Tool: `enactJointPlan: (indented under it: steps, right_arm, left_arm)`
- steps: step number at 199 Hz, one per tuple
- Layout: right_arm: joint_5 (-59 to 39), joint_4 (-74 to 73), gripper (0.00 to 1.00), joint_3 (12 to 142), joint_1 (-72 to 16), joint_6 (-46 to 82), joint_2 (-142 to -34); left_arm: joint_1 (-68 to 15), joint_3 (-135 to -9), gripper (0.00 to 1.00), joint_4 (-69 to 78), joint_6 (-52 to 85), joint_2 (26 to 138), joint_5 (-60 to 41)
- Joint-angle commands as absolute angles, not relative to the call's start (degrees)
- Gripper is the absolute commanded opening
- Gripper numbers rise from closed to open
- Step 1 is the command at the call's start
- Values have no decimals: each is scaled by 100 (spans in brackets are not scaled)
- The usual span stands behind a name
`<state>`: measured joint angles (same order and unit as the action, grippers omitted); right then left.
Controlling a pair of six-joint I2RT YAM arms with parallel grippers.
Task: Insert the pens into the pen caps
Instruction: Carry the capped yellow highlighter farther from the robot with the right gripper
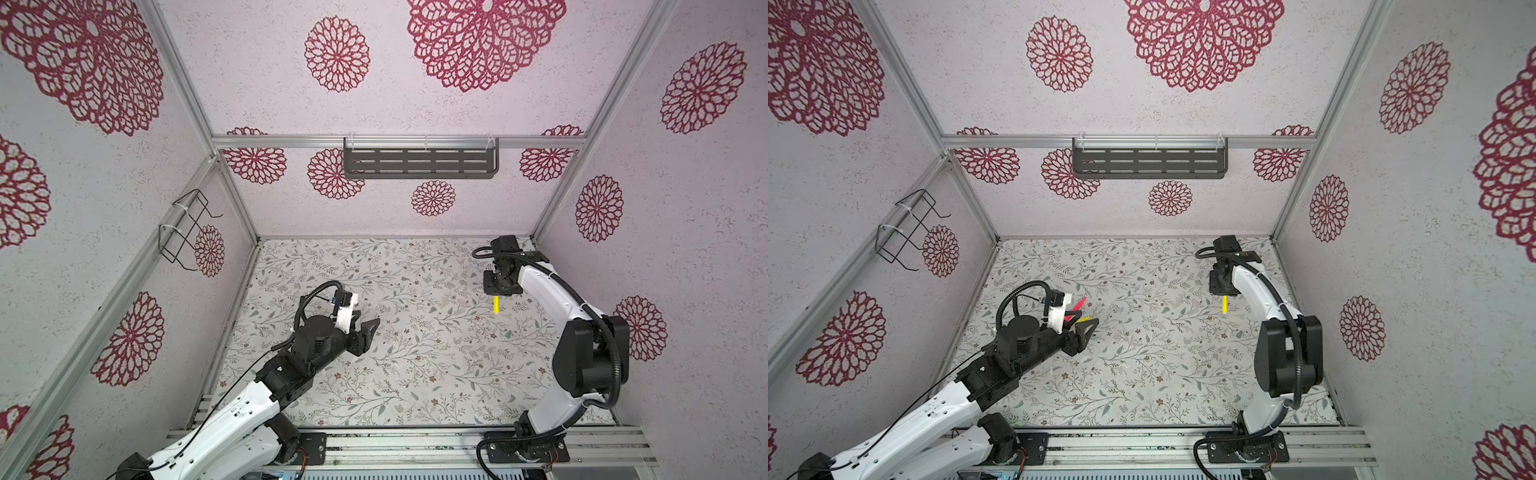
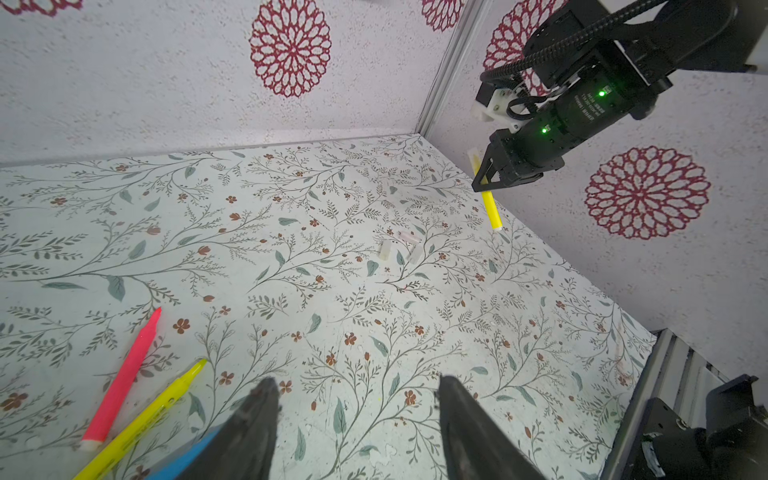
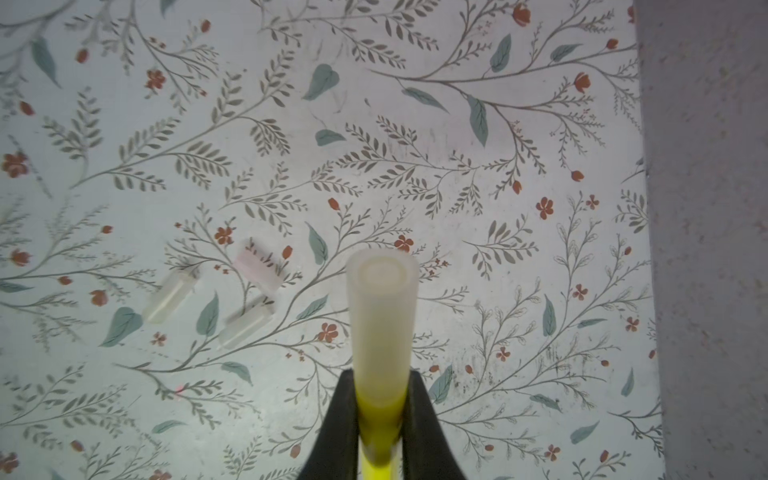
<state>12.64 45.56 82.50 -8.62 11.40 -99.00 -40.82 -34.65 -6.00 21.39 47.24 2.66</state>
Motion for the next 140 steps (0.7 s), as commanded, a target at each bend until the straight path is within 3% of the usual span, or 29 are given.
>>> enactJointPlan:
  steps: [1,140]
  right_arm:
    - [1575,4812,0,8436,-745,926,-10097]
    - [1462,4421,0,8856,-370,-85,-11651]
  left_arm:
    - [-4052,-3345,63,-684,2222,4598,365]
    - [-4042,-3200,63,-782,2278,4273,387]
